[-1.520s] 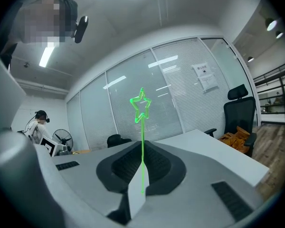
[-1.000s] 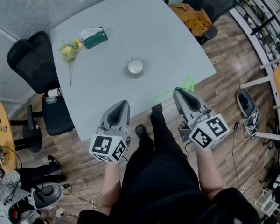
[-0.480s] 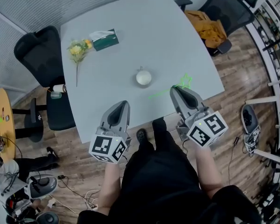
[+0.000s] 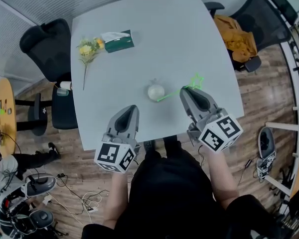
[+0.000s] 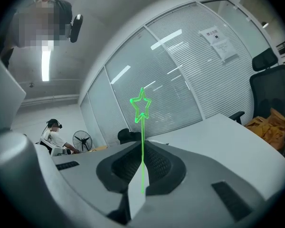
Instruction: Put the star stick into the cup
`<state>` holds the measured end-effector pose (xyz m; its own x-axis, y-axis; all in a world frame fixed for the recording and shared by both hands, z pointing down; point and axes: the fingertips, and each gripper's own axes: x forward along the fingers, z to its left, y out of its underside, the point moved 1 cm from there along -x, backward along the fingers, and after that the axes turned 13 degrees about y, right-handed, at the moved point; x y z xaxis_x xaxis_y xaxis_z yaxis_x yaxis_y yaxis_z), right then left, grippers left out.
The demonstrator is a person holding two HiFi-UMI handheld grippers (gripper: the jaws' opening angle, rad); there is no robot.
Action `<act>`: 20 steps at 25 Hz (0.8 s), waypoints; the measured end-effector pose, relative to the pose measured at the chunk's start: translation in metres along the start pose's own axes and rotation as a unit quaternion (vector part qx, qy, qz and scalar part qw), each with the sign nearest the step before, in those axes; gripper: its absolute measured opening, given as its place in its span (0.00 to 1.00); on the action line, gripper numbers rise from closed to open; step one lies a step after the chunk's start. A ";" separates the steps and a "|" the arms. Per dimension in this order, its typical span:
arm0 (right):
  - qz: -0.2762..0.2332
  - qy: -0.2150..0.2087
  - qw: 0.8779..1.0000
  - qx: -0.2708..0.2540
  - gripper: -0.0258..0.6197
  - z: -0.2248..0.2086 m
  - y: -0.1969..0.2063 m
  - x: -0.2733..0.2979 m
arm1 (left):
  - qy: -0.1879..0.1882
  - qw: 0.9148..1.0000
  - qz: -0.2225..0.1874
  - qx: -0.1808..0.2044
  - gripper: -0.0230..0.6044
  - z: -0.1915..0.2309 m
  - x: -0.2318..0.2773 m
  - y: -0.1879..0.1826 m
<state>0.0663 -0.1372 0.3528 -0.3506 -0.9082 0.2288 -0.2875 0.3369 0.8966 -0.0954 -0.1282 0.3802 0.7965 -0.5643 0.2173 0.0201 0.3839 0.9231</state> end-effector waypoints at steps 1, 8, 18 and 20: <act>0.004 -0.007 1.000 0.000 0.08 -0.003 0.000 0.006 | -0.005 1.000 0.000 -0.001 0.04 0.001 0.004 -0.001; 0.035 -0.046 0.998 0.003 0.08 -0.022 0.007 0.042 | -0.052 0.999 0.005 -0.014 0.04 0.011 0.021 0.001; 0.080 -0.074 0.994 0.002 0.08 -0.045 0.032 0.068 | -0.098 0.995 0.000 -0.024 0.04 0.006 0.031 0.008; 0.089 -0.075 0.993 0.003 0.08 -0.047 0.038 0.072 | -0.103 0.994 0.000 -0.026 0.04 0.004 0.030 0.009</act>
<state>0.0717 -0.2012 0.4216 -0.5253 -0.7872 0.3231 -0.2143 0.4899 0.8450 -0.0740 -0.1442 0.3962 0.6554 -0.7006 0.2823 0.0564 0.4182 0.9066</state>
